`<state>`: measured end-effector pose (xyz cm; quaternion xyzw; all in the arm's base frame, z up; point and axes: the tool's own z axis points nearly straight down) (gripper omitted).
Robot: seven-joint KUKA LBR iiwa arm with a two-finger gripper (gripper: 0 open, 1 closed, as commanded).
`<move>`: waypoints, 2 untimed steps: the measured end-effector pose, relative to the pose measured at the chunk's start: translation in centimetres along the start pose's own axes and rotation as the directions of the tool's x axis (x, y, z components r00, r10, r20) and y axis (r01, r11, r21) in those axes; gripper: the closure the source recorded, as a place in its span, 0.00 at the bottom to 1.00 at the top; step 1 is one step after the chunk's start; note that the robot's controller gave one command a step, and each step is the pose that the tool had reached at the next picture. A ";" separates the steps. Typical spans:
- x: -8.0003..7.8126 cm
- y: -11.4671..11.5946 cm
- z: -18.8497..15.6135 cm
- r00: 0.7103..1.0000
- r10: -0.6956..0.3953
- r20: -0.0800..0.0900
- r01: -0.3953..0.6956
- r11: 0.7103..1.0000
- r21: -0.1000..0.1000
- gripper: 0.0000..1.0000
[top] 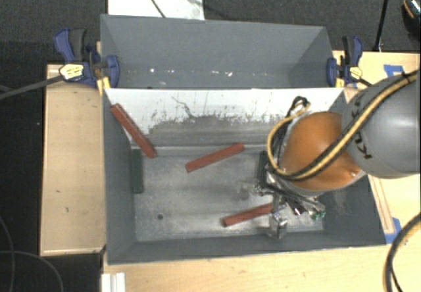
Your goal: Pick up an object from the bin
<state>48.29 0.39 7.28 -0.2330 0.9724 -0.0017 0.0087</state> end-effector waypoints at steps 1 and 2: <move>0.4 0.2 0.2 1.000 -0.005 -0.012 0.005 1.000 -0.006 1.00; -1.4 1.9 -14.8 0.999 -0.034 -0.006 0.034 0.999 -0.004 1.00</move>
Offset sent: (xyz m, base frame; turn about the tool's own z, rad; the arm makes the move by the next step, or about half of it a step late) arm 0.0000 0.0000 0.0000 0.0000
